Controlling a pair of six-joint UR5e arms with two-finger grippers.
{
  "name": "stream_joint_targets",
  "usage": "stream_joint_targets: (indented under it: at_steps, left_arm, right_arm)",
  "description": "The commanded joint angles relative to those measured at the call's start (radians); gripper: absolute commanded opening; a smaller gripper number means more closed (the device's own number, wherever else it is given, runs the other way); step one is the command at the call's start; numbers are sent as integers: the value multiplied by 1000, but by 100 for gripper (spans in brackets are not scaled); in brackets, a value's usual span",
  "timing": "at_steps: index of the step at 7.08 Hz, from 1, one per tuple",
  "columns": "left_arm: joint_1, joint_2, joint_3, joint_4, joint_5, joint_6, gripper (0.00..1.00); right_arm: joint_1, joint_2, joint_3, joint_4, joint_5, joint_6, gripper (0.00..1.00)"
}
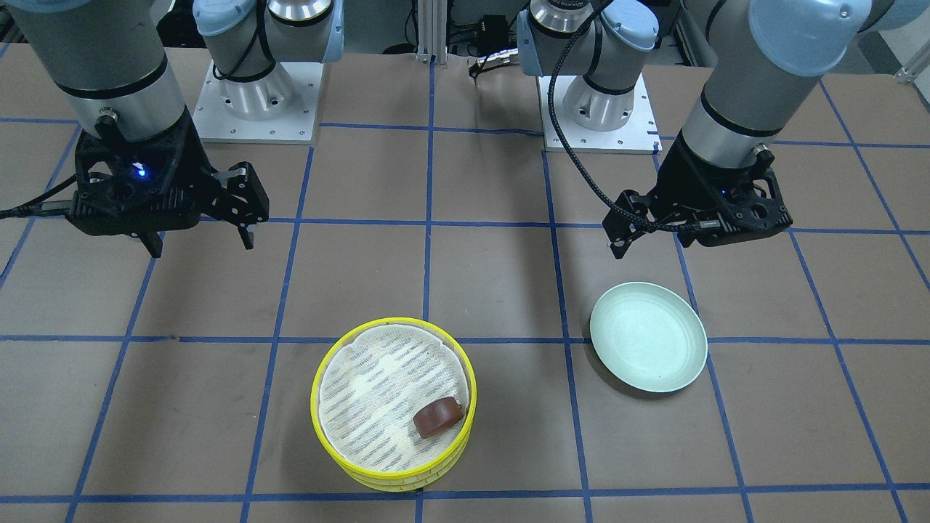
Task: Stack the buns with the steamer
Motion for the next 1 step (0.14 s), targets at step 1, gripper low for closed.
stream_joint_targets:
  at_steps: [1]
  left_arm:
    - [-1,3,-2,-9,1,0,100]
  right_arm:
    - [0,-2,0,1,-3,0,100]
